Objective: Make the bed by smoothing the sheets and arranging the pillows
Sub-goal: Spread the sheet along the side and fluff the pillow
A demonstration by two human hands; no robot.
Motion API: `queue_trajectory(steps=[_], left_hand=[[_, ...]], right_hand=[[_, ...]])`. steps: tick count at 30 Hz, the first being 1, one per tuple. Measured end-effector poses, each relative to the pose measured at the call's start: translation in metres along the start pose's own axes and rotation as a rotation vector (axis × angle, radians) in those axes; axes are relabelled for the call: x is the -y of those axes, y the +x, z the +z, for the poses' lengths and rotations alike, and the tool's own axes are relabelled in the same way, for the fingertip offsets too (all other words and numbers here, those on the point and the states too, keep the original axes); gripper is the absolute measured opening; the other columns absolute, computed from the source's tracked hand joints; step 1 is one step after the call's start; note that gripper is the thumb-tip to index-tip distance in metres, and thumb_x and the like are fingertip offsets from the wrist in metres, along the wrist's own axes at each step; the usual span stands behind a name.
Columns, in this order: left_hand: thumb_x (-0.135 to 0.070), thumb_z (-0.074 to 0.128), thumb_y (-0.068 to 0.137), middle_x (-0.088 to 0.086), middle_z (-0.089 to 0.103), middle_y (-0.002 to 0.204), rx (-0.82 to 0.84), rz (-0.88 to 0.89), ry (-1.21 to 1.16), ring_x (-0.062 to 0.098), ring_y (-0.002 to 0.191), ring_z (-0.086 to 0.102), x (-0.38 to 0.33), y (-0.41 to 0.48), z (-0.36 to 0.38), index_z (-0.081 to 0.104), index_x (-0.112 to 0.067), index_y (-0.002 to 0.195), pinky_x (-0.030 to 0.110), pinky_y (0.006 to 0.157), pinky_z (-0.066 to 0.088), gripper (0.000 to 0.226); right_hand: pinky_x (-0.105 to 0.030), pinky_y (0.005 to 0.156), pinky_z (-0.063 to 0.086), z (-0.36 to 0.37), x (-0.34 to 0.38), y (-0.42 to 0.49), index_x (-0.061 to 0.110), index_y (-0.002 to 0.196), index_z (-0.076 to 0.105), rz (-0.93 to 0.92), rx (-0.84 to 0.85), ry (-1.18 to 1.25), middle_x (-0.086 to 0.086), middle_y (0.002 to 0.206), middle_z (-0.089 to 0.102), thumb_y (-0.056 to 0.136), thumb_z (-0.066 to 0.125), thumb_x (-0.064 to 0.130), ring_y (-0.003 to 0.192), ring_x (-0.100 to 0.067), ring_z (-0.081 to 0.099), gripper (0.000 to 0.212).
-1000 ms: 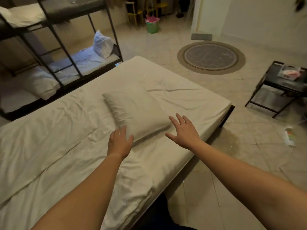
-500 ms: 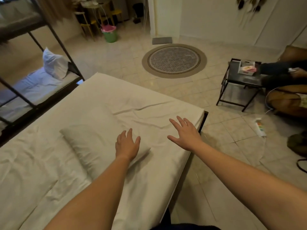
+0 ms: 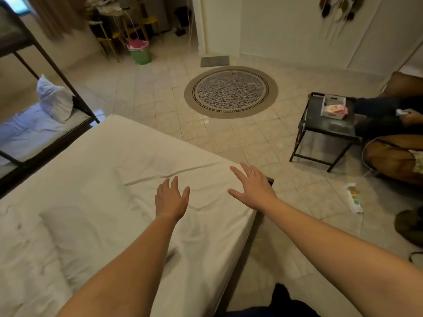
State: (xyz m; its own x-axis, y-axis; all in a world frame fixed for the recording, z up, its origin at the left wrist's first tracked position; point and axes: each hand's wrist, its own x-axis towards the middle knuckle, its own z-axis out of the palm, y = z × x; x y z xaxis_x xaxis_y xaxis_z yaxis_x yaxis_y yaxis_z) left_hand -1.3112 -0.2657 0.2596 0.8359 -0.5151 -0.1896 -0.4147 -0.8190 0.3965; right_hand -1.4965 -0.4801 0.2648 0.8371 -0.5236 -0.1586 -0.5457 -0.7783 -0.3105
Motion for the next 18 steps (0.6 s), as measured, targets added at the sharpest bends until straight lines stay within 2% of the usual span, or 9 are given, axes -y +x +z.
queue_trajectory(steps=[9, 18], left_hand=[[-0.054, 0.042, 0.104, 0.008, 0.02, 0.169, -0.111, -0.161, -0.146, 0.029, 0.156, 0.013, -0.13, 0.071, 0.04, 0.026, -0.026, 0.162, 0.048, 0.126, 0.021, 0.067], [-0.058, 0.035, 0.104, 0.009, 0.02, 0.169, -0.158, -0.252, -0.043, 0.032, 0.156, 0.014, -0.173, 0.166, 0.05, 0.022, -0.026, 0.163, 0.053, 0.126, 0.017, 0.069]], right_hand=[[-0.046, 0.126, 0.008, -0.076, -0.116, 0.13, 0.045, 0.159, 0.003, -0.169, 0.036, -0.078, 0.002, 0.171, 0.002, 0.092, 0.037, 0.075, 0.156, -0.028, 0.004, 0.081], [-0.047, 0.127, 0.005, -0.1, -0.154, 0.252, 0.045, 0.159, 0.001, -0.258, 0.072, -0.084, 0.002, 0.171, 0.001, 0.093, 0.039, 0.074, 0.157, -0.027, 0.002, 0.082]])
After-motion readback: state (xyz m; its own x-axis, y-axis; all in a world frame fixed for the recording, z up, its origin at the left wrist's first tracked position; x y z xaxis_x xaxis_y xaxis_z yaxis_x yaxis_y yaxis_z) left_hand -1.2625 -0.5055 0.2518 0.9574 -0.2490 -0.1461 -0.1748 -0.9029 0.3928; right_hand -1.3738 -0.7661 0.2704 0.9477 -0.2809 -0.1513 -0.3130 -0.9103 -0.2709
